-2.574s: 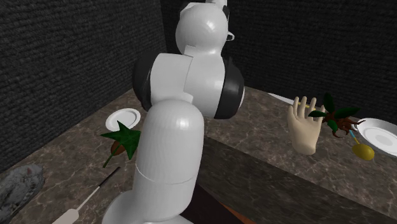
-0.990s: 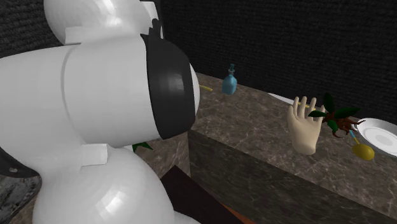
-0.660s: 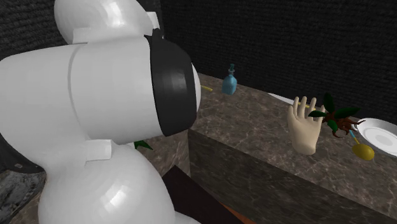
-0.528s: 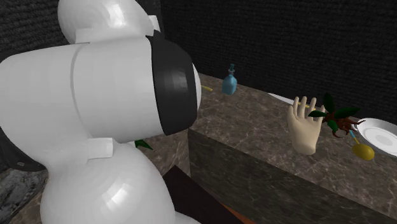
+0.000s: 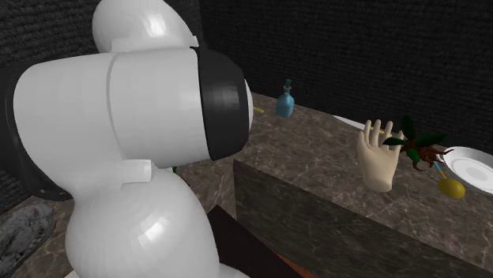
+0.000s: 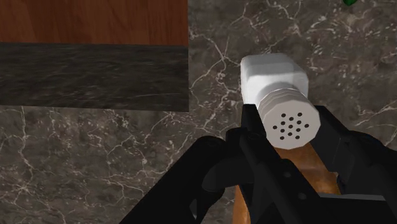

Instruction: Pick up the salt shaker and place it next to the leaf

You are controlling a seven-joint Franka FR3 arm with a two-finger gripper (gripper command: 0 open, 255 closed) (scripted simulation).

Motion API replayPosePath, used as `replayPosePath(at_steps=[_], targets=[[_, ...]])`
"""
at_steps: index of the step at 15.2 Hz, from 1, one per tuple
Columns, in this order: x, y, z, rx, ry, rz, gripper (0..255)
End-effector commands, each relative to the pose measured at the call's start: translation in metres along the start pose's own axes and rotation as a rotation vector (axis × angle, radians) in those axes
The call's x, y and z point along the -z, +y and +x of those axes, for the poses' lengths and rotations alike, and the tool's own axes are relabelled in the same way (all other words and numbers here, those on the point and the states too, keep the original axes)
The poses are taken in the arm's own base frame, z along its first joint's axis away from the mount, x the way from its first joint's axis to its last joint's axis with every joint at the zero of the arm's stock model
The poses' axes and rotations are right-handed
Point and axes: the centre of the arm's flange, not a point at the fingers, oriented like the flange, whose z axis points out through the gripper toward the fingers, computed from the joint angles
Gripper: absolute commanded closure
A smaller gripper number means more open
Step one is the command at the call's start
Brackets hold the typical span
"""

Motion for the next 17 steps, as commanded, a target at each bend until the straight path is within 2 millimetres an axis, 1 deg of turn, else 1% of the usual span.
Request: replayPosePath(at_steps=[1,17], targets=[[-0.011,0.001,0.001,0.0,0.0,0.0,255],[-0.095,0.001,0.002,0.0,0.0,0.0,255]])
